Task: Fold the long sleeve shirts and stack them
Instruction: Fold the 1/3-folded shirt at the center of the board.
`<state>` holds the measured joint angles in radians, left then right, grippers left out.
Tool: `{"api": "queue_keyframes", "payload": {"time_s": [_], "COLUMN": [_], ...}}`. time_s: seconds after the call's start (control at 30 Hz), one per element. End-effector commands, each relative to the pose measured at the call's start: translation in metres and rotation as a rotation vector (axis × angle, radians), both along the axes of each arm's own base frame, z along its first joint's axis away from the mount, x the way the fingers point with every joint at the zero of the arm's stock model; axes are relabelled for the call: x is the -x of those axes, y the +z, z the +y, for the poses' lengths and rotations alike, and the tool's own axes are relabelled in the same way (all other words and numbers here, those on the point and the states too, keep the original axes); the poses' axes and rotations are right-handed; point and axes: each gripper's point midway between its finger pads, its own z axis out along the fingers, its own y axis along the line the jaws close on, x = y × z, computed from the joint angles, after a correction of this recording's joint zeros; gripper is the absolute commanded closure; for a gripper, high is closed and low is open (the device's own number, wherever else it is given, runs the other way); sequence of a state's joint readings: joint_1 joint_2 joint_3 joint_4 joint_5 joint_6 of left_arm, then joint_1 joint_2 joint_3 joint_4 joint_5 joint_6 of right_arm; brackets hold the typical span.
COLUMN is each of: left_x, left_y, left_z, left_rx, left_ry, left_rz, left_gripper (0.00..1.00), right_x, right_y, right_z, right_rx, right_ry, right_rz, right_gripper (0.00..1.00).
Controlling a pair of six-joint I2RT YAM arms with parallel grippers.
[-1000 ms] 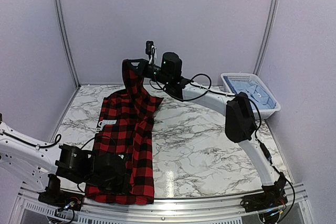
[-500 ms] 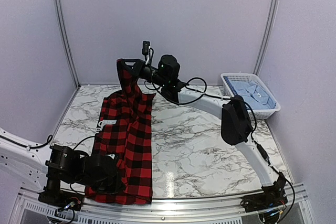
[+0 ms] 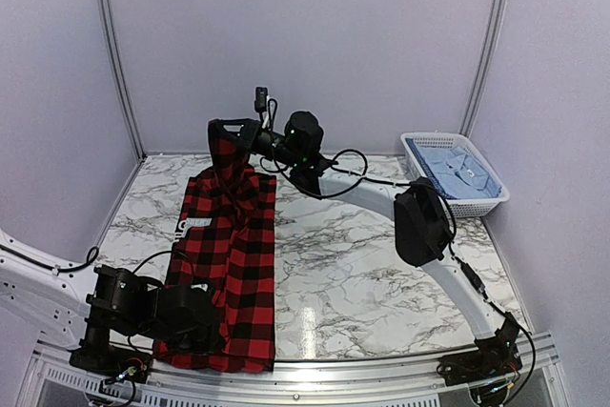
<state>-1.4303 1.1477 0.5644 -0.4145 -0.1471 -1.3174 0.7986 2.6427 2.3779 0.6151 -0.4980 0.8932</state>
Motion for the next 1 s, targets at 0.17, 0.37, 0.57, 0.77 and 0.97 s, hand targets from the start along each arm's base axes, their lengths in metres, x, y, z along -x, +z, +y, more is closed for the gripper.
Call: {"api": "queue_keyframes", "payload": {"time_s": [0.17, 0.37, 0.57, 0.77, 0.97], "left_x": [0.003, 0.005, 0.003, 0.001, -0.002], "left_y": [-0.003, -0.011, -0.02, -0.02, -0.004], "left_z": [0.014, 0.021, 0.032, 0.029, 0.014], "left_rx": [-0.049, -0.064, -0.082, -0.091, -0.055], "left_ry": [0.011, 0.028, 0.061, 0.052, -0.005], "left_rz": [0.0, 0.014, 0.013, -0.005, -0.041], "left_gripper": [1.0, 1.0, 1.0, 0.91, 0.89], "right_x": [0.023, 0.021, 0.024, 0.032, 0.039], "right_y": [0.039, 0.029, 0.014, 0.001, -0.014], "right_z": [-0.001, 0.0, 0.002, 0.005, 0.001], "right_rx": [-0.094, -0.089, -0.076, -0.038, 0.035], "right_ry": [0.055, 0.064, 0.075, 0.069, 0.02], "right_rz": [-0.065, -0.047, -0.019, -0.002, 0.019], "right_gripper": [1.0, 1.0, 1.0, 1.0, 1.0]}}
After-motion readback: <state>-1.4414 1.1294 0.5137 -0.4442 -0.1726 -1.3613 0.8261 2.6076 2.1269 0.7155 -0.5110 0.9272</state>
